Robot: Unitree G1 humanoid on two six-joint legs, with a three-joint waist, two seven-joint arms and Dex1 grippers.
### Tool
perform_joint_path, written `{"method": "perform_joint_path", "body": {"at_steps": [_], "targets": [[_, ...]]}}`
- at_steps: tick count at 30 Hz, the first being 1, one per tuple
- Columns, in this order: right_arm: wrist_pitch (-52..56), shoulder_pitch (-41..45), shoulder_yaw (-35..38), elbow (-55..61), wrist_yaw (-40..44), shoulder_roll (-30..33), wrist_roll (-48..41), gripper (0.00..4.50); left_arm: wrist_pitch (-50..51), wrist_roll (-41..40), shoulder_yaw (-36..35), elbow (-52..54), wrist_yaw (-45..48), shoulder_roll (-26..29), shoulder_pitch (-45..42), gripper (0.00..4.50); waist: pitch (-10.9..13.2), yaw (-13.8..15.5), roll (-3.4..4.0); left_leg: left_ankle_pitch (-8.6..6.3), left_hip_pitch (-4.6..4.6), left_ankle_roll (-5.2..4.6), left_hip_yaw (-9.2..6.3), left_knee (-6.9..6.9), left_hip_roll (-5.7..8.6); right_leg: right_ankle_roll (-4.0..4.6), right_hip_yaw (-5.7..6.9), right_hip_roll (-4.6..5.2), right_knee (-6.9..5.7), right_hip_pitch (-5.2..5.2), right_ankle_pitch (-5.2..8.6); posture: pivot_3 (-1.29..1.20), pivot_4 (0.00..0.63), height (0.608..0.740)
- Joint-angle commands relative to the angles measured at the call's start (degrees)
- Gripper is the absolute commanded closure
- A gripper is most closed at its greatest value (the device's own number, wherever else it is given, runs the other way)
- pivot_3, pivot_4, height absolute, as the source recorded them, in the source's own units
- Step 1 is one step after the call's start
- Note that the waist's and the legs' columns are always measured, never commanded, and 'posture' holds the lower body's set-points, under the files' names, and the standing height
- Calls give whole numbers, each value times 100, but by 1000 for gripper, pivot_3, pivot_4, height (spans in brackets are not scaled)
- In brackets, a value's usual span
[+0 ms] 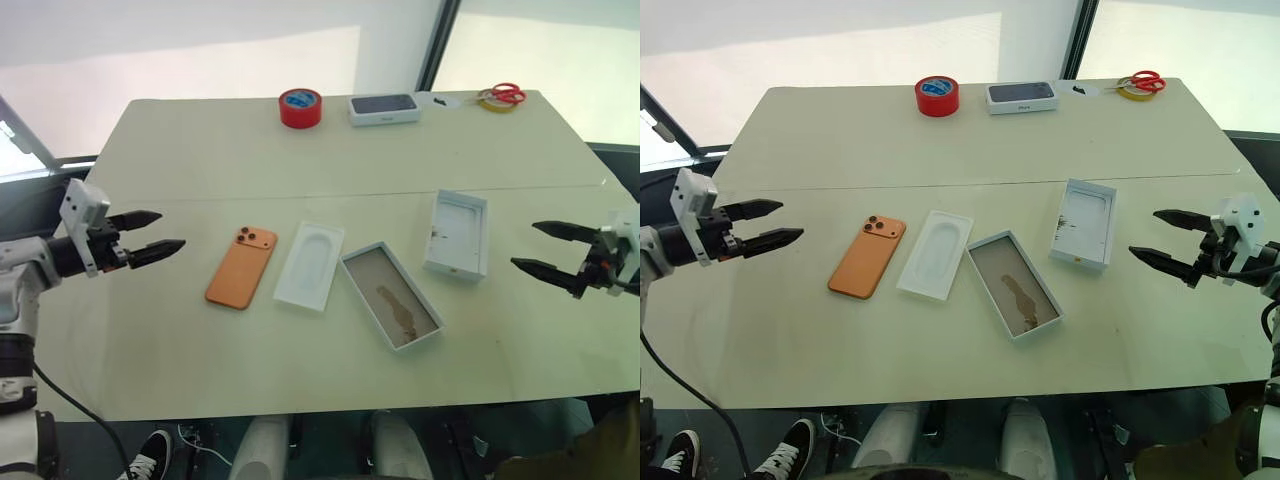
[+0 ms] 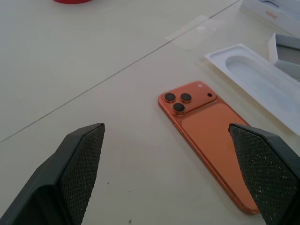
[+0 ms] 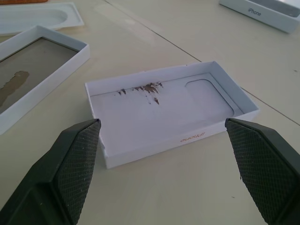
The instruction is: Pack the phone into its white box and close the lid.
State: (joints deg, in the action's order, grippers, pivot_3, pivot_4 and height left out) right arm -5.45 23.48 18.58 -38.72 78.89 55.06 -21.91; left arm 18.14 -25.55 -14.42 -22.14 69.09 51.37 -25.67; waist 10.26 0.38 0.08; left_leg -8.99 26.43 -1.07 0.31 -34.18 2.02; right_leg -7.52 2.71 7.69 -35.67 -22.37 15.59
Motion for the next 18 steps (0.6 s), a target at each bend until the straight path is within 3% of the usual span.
{"method": "perform_joint_path", "body": {"at_steps": [1, 18], "targets": [[-159, 150, 84, -108, -35, 104, 28, 64, -208, -35, -179, 121, -105, 2, -187, 64, 0, 4, 0, 0, 0, 0, 0, -1, 0, 0, 0, 0, -1, 0, 0, 0, 150, 740], [-443, 295, 26, -301, -79, 5, 165, 64, -712, 209, -110, 313, -460, -197, 238, 64, 0, -8, -1, 13, -6, 17, 6, -4, -2, 0, -3, 0, -42, -8, 0, 0, 150, 740]]}}
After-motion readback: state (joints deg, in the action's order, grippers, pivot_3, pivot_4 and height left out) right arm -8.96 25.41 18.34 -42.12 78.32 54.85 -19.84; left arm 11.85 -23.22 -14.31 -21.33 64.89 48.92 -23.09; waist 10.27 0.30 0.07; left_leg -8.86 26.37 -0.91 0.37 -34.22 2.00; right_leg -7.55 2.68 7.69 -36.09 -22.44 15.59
